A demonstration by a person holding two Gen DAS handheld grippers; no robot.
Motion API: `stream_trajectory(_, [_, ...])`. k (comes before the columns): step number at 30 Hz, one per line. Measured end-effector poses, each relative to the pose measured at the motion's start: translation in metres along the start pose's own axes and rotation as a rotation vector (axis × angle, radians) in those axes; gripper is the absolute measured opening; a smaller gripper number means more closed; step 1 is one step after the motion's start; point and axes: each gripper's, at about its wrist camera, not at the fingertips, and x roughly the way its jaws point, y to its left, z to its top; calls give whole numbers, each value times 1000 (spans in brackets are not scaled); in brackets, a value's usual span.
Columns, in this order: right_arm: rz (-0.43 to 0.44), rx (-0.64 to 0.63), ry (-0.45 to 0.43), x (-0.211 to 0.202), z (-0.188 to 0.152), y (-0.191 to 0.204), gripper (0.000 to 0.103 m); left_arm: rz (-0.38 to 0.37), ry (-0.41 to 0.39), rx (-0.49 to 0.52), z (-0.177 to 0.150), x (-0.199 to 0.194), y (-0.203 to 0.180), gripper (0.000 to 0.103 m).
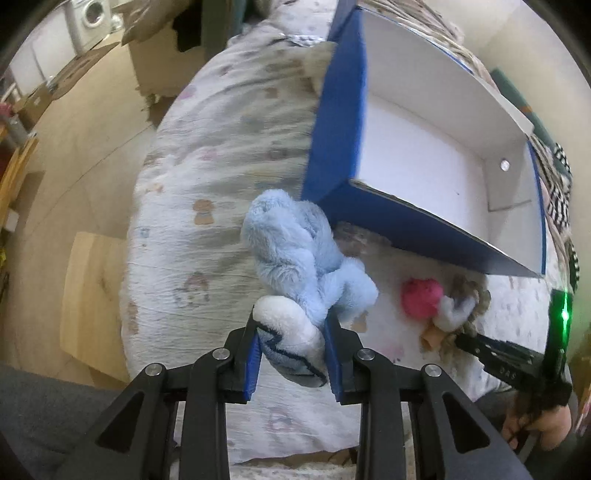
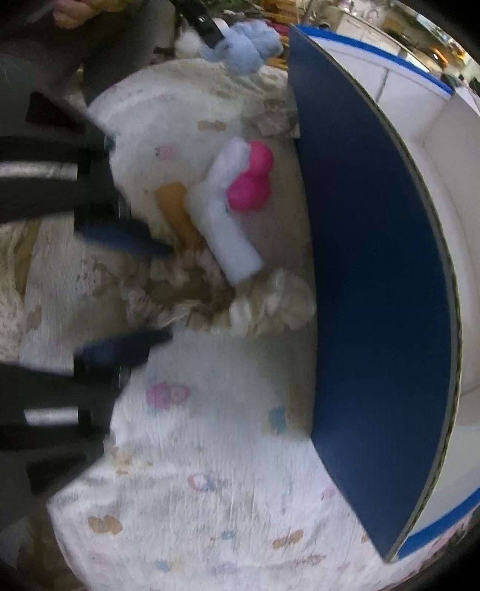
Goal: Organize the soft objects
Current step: 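Grasp the light blue plush with the left tool while the right tool grasps the beige scrunchie, then lift and carry the plush with the left tool while the right tool carries the scrunchie over the box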
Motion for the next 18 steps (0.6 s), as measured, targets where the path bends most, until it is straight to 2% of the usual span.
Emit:
stream_trajectory(1, [2,-12,-10,-2,0,3,18,2,0,-10,0,0,4,27])
stream_trajectory(2, [-2,-26,-21,-6,-1,6,10,6,-2,-14,0,0,8,27])
stream_trajectory(5, [15,-31,-67,-20,-4,7,10,15,-10,-5,1,-3,10,27])
stream_trajectory(14, [163,-51,-231,-79,-20,11,10,39,-31,40,-3,-7,0,27])
stream_trajectory(18, [197,-47,-315,-100,-31,9,10,70,-57,57,-5,-12,-1,27])
